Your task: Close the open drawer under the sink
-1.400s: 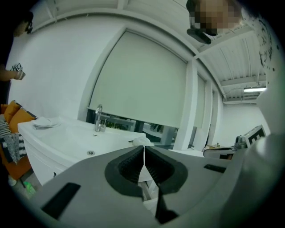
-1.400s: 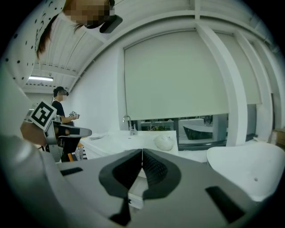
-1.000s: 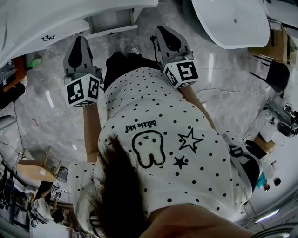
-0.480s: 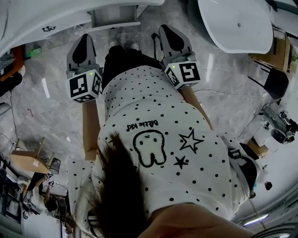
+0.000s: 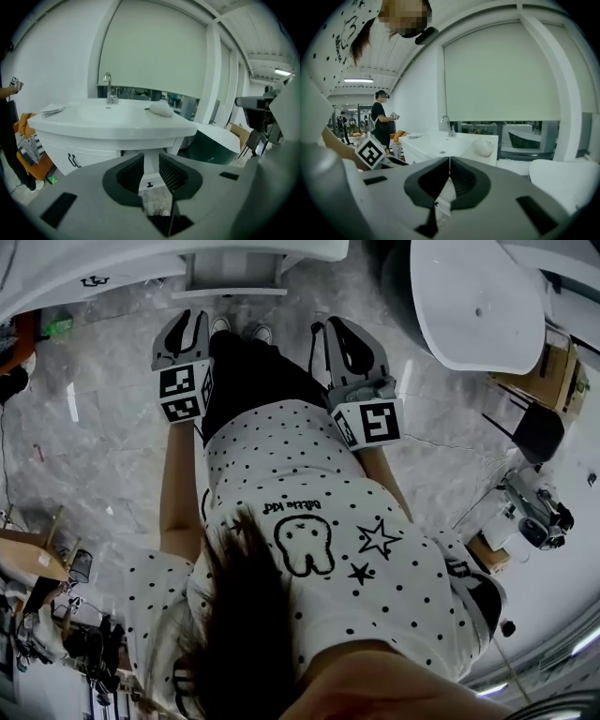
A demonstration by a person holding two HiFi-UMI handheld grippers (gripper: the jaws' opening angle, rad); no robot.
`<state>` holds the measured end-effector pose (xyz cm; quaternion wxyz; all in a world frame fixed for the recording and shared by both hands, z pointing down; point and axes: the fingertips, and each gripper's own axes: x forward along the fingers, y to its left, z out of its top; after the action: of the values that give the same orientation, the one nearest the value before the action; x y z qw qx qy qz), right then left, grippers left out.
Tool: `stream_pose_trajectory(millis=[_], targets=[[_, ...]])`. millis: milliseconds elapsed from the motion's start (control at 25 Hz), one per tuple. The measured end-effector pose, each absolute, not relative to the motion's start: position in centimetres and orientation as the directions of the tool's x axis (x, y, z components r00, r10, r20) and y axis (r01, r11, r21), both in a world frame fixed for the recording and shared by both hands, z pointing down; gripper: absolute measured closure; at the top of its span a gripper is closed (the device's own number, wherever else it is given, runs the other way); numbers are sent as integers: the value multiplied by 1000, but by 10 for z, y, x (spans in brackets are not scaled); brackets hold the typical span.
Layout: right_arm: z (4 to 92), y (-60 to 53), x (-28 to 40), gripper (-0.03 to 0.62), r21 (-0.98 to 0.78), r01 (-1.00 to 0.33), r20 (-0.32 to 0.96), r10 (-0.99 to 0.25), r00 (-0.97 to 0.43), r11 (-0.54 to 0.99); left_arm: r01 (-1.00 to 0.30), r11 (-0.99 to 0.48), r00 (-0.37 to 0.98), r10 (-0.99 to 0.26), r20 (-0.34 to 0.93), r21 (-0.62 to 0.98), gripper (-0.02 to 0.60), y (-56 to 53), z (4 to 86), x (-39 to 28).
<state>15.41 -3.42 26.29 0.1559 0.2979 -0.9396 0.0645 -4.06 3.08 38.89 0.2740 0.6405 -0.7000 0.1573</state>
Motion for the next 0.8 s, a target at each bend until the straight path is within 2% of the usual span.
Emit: stream_pose_trajectory(millis=[200,600,800], targets=[[271,-32,140,580,-30,-540,342,-499,-796,841,-985,129,-24,-765,643,116,480,23,447,-33],[318,-41,109,580,-91,-563,404,-487,-775,821,-987,79,43,-720,693,143,480,2,564,-31],[332,-53,92,580,-147,-596,386,-509,-770,790,-983,37,103,-701,706,181,480,-15,616,-25]])
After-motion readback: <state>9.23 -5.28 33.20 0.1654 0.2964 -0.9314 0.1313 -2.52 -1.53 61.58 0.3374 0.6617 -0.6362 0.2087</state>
